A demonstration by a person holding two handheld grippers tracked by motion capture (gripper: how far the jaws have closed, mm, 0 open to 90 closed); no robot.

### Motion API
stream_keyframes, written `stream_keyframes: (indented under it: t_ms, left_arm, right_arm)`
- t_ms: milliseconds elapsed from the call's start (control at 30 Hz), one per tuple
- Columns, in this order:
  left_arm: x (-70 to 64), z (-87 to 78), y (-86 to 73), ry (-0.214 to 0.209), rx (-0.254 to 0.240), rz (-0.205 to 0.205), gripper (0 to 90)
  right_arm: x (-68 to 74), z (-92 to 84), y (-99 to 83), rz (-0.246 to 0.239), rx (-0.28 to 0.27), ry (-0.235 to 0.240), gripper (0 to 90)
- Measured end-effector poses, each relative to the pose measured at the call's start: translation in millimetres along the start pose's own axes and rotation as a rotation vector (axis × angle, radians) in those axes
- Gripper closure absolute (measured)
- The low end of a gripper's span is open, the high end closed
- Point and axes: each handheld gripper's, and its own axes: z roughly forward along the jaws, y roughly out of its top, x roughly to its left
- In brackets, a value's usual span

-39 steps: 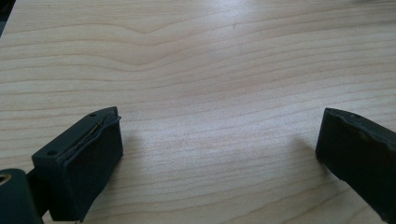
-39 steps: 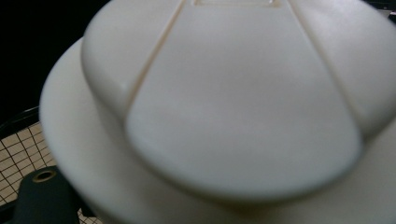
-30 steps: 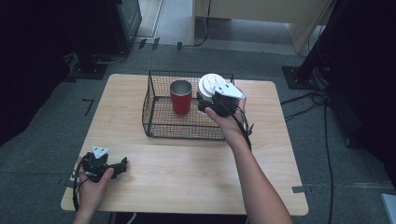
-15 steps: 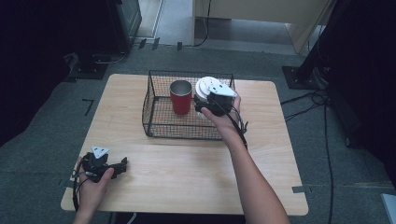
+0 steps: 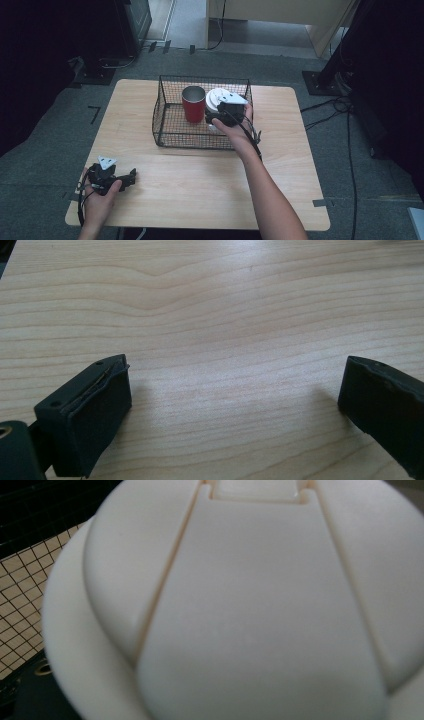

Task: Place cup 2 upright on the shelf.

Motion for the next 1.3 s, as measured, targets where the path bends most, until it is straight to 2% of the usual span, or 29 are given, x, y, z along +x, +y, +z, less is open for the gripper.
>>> stream_keyframes:
  t_ms: [600,933,1300]
  left_arm:
    - [-0.1,0.1,0.0,0.001,0.001,0.003,1.4]
    - [-0.2,0.1,0.0,0.000,0.000,0.003,1.4]
    - [-0.2,0.1,0.0,0.000,0.001,0.004,1.4]
  right_arm:
    - [-2.1,7.4,-9.0,-0.007,0.092,0.013,15.5]
    - [-5.0,8.1,-8.5,0.018,0.106,0.023,15.4]
    - [-3.9,10.2,-4.7,0.013,0.132,0.022,14.3]
